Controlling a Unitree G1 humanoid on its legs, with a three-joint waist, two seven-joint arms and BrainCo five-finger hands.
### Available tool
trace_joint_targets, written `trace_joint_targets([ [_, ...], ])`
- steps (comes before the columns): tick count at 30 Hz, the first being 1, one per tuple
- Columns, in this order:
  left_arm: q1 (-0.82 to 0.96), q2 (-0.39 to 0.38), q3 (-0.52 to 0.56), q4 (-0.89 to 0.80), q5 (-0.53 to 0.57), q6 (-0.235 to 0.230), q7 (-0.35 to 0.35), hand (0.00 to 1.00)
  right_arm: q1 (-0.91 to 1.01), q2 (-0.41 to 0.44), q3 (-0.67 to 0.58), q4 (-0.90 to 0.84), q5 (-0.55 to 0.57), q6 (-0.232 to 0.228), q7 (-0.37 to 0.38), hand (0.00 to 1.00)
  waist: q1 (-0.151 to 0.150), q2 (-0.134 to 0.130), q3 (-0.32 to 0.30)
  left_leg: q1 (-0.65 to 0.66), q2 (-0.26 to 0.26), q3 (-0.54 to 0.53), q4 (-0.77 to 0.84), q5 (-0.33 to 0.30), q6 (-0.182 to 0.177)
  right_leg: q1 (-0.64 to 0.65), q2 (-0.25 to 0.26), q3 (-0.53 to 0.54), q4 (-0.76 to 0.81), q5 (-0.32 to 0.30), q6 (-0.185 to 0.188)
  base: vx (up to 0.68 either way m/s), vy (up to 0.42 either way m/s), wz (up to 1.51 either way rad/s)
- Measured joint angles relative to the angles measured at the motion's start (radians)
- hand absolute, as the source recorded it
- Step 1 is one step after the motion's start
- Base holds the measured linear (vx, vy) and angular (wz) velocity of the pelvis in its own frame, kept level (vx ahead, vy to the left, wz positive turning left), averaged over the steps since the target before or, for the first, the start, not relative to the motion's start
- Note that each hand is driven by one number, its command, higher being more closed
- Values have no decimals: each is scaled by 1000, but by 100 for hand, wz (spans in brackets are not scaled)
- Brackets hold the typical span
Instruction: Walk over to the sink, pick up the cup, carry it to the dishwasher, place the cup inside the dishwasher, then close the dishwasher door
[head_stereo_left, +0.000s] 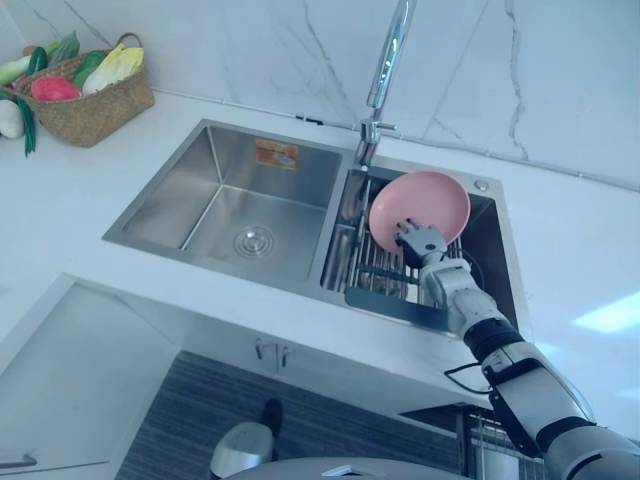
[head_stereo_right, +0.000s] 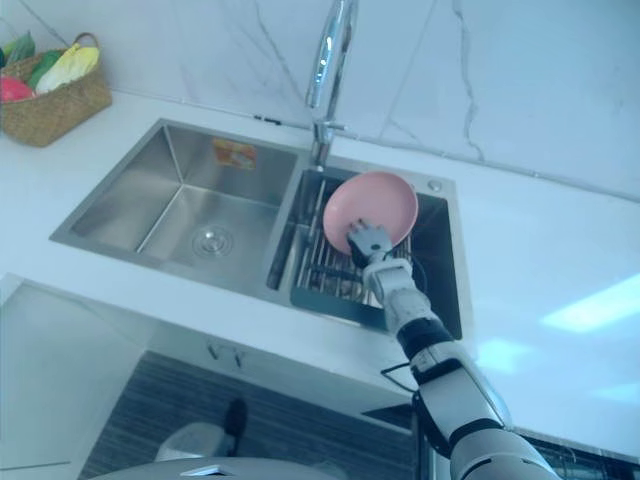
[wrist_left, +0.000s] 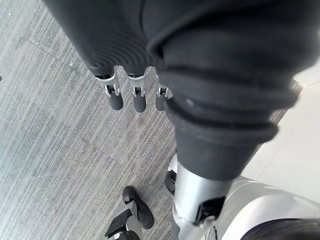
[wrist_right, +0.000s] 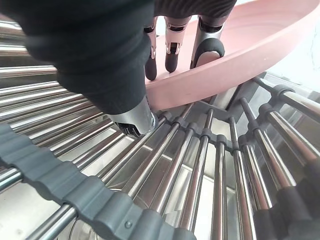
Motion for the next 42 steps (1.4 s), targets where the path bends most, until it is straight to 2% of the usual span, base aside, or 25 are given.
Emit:
trace_joint_targets([
  [6, 0, -1, -1, -4, 1, -2, -1, 0, -1, -29, -8, 0, 79, -28, -76, 100, -4, 5, 3, 0, 0, 2, 0, 0, 0, 0, 0, 3, -1, 0, 0, 0, 0, 0],
  [10, 0, -3, -7, -5, 2, -7, -1, 0, -7, -79, -83, 0, 125, -35, -107, 100, -4, 11, 7, 1, 0, 4, 0, -1, 1, 0, 0, 4, -2, 0, 0, 0, 0, 0],
  [13, 2, -3, -11, -5, 2, -8, -1, 0, -9, -116, -89, 0, 147, -43, -110, 100, -10, 13, 8, 1, 2, 5, 0, -1, 1, 0, 2, 5, -3, 1, 0, 20, -16, -1],
  [17, 5, -3, -13, -5, 2, -8, -1, 0, -9, -117, -95, 0, 157, -48, -112, 100, -20, 13, 8, 3, 6, 8, 0, 0, 2, 0, 5, 8, -5, 1, 0, 30, -34, -3],
  [25, 14, -8, -43, -6, 9, -8, -1, 0, -11, -124, -116, -5, 158, -55, -115, 100, -22, 14, 8, 19, 10, 31, 0, -8, -3, -1, 6, 32, -7, 0, 1, 1, -7, -9],
  [30, 15, -9, -51, -6, 20, -8, -1, 0, -10, -135, -127, -10, 241, -57, -153, 100, -29, 14, 8, 20, 13, 44, 0, -12, -5, -8, 6, 46, -7, 2, 1, -1, -2, -7],
  [32, 16, -11, -51, -6, 21, -7, -1, 0, -1, -135, -161, -47, 284, -61, -170, 100, -31, 15, 8, 20, 16, 61, 0, -15, -5, -16, 7, 63, -7, 6, 1, 11, 2, -22],
  [34, 25, -12, -51, -8, 46, -7, -1, 0, 26, -135, -229, -149, 321, -69, -198, 100, -55, 15, 8, 24, 17, 79, 0, -20, -5, -19, 5, 82, -8, 8, 0, 36, 5, -22],
  [37, 31, -12, -52, -22, 82, -4, -1, 0, 87, -148, -300, -295, 347, -70, -219, 100, -74, 14, 7, 37, 19, 114, 0, -27, 3, -29, 5, 119, -10, 13, 2, 32, 12, -36],
  [42, 40, -7, -67, -22, 119, 1, 0, 0, 176, -198, -376, -445, 384, -75, -218, 100, -109, 9, -1, 40, 26, 157, 1, -33, 5, -49, 7, 166, -10, 30, 9, 38, 10, -30],
])
